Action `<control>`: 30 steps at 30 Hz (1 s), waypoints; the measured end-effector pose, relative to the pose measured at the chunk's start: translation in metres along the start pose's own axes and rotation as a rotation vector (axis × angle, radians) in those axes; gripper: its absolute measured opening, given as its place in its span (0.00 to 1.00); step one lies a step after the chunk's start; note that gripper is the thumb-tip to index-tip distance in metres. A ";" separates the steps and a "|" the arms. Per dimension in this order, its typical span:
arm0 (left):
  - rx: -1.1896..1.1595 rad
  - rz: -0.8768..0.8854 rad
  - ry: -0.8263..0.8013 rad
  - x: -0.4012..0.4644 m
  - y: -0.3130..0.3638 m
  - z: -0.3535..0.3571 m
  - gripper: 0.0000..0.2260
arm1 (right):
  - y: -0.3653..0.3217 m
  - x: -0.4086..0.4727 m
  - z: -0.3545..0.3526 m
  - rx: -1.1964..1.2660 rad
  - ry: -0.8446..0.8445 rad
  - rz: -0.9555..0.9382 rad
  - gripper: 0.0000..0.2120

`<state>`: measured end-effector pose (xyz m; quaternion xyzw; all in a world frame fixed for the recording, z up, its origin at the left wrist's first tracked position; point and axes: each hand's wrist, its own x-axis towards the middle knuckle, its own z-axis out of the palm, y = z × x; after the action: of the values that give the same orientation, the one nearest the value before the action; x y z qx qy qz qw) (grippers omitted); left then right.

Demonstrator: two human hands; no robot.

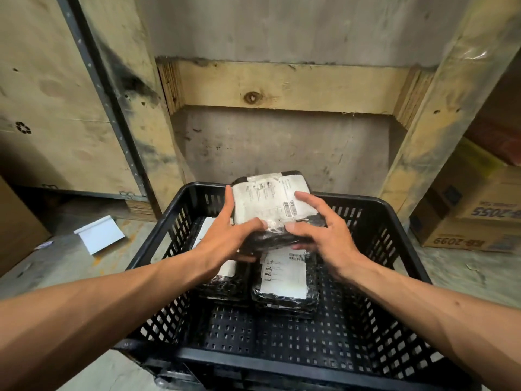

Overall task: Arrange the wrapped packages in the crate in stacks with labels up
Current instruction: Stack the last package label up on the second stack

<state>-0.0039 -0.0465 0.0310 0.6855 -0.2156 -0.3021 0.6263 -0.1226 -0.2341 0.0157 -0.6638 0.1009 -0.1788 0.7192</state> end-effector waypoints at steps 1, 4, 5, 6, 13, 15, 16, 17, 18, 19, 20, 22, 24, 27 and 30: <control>0.112 0.025 -0.033 -0.002 0.001 -0.005 0.52 | -0.001 0.001 -0.004 -0.017 -0.016 -0.012 0.31; 0.347 0.085 -0.097 -0.002 0.009 -0.015 0.51 | -0.004 0.004 -0.019 -0.047 -0.060 -0.018 0.32; 0.416 0.092 -0.094 0.000 0.011 -0.018 0.50 | -0.006 0.006 -0.023 -0.049 -0.061 -0.012 0.32; 0.489 0.100 -0.080 0.002 0.015 -0.021 0.49 | -0.009 0.008 -0.028 -0.064 -0.056 -0.011 0.32; 0.363 0.132 -0.261 0.016 0.037 -0.021 0.40 | -0.021 0.017 -0.047 -0.149 -0.056 0.008 0.38; 0.137 0.079 -0.204 0.018 0.022 -0.013 0.38 | -0.020 0.016 -0.045 -0.117 -0.030 0.029 0.39; 0.033 0.066 -0.160 0.019 0.013 -0.007 0.37 | -0.018 0.015 -0.042 -0.136 -0.013 0.049 0.40; -0.036 0.057 -0.114 0.019 0.006 0.001 0.35 | -0.016 0.013 -0.038 -0.192 0.000 0.076 0.42; -0.069 0.054 -0.081 0.018 -0.001 0.008 0.34 | -0.012 0.011 -0.034 -0.266 0.002 0.107 0.45; -0.084 0.055 -0.066 0.017 -0.006 0.015 0.33 | -0.007 0.009 -0.029 -0.324 -0.002 0.136 0.48; -0.093 0.059 -0.060 0.016 -0.010 0.021 0.32 | -0.002 0.006 -0.023 -0.362 0.003 0.159 0.49; -0.093 0.079 -0.044 0.015 -0.018 0.026 0.30 | 0.010 0.003 -0.015 -0.362 0.029 0.167 0.45; -0.062 0.091 -0.023 0.014 -0.019 0.028 0.29 | 0.016 0.001 -0.013 -0.299 0.047 0.149 0.40; 0.073 0.069 -0.022 0.012 -0.016 0.032 0.34 | 0.022 -0.001 -0.020 -0.253 0.065 0.149 0.39; 0.285 -0.041 -0.110 0.011 -0.014 0.036 0.44 | 0.028 -0.010 -0.029 -0.327 0.040 0.146 0.39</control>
<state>-0.0216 -0.0785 0.0143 0.7543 -0.2761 -0.3182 0.5036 -0.1397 -0.2553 -0.0156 -0.7592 0.1911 -0.1203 0.6105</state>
